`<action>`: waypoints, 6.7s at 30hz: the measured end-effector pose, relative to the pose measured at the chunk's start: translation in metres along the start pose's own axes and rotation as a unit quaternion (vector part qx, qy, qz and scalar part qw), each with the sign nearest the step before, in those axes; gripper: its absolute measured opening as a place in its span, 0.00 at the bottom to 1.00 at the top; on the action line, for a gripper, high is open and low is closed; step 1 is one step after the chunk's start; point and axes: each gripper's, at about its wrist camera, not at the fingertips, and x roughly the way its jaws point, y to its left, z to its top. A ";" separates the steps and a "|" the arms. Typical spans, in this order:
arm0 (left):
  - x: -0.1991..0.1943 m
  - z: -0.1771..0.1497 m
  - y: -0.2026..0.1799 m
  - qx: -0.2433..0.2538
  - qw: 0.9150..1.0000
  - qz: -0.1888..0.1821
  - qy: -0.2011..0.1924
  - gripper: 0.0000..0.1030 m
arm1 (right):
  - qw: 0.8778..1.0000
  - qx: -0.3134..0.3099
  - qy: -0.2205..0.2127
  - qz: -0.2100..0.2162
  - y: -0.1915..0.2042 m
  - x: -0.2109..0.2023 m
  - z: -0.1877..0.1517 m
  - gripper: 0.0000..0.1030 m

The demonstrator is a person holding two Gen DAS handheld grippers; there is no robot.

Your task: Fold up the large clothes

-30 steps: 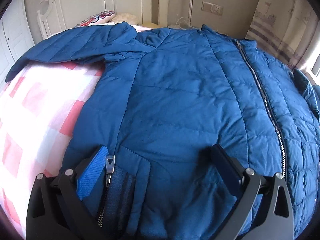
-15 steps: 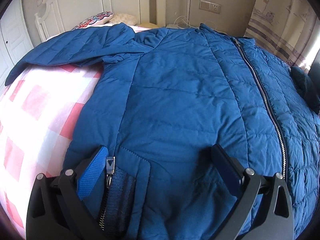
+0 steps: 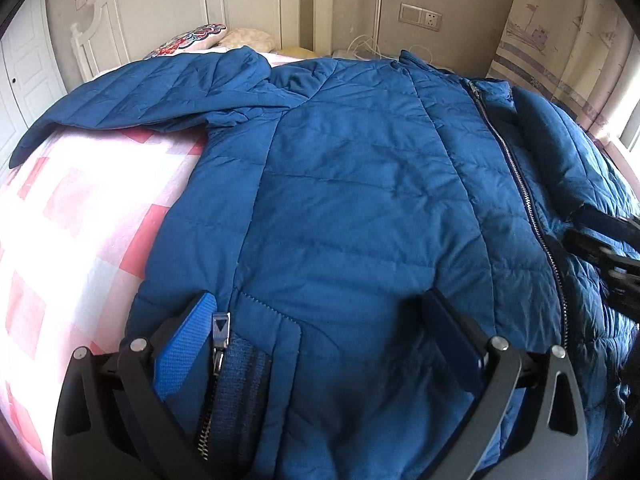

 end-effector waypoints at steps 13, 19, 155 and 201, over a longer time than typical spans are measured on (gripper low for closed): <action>0.000 0.000 0.000 0.001 1.000 0.002 0.000 0.98 | 0.956 0.291 -0.037 0.005 -0.182 0.013 0.008 0.59; 0.000 0.000 0.000 0.000 1.000 0.001 -0.001 0.98 | 0.972 0.160 -0.147 -0.087 -0.114 -0.019 0.036 0.20; 0.066 0.103 0.014 -0.047 0.994 -0.088 -0.033 0.98 | 0.990 -0.056 0.056 -0.115 0.012 0.100 0.039 0.88; -0.052 0.099 -0.091 0.102 0.968 -0.167 -0.155 0.36 | 0.938 0.266 -0.222 0.009 -0.096 0.008 0.006 0.82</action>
